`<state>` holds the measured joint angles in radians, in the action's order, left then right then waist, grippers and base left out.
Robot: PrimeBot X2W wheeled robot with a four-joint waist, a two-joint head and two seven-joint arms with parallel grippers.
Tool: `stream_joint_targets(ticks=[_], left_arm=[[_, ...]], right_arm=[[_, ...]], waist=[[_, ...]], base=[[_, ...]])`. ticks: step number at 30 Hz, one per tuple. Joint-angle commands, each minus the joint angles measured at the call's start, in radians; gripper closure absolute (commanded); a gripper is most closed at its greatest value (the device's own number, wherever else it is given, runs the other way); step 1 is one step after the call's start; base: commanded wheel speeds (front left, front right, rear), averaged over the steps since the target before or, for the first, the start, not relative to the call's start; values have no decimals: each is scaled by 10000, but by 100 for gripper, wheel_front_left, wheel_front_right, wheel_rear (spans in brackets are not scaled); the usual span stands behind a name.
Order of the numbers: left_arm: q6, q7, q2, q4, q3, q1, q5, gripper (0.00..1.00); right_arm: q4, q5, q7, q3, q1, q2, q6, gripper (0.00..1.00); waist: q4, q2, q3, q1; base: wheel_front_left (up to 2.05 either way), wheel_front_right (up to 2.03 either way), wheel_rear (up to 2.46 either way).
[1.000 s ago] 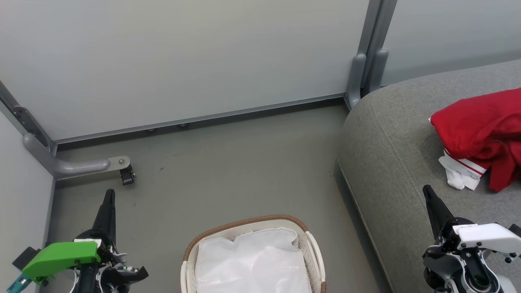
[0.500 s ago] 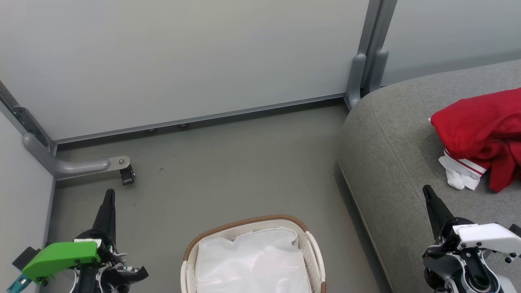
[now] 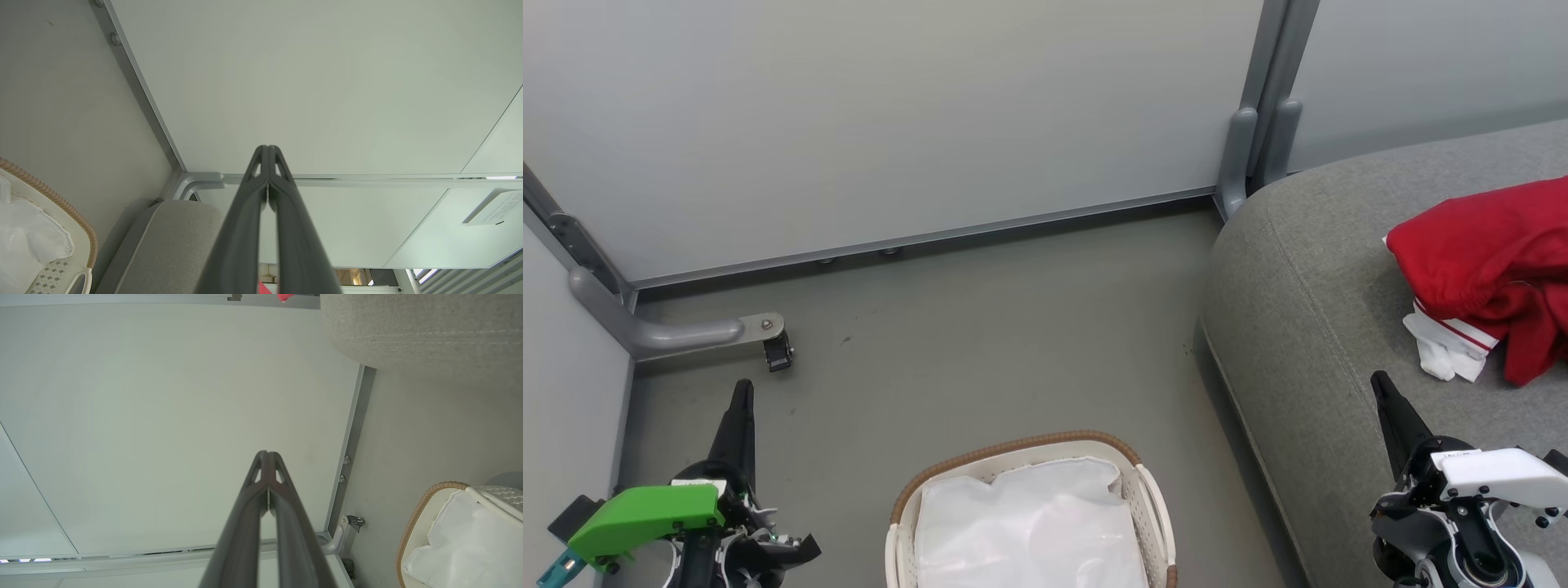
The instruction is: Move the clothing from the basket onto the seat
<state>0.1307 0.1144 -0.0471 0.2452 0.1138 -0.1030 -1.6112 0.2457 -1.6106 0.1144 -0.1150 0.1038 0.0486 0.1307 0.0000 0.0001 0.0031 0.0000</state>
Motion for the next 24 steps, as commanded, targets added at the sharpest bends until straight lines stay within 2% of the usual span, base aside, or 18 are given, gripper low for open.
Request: stream_joint_targets(ticks=[1, 24], left_arm=[[0, 41, -63, -13, 28, -126, -19, 100], [0, 41, -62, -14, 28, -127, -17, 100]], right_arm=[[-32, -40, 32, -14, 86, 26, 0, 100], [-32, -42, 30, -12, 86, 26, 0, 100]], waist=[[0, -1, 0, 0], [0, -1, 0, 0]], base=[[0, 0, 0], [0, 0, 0]])
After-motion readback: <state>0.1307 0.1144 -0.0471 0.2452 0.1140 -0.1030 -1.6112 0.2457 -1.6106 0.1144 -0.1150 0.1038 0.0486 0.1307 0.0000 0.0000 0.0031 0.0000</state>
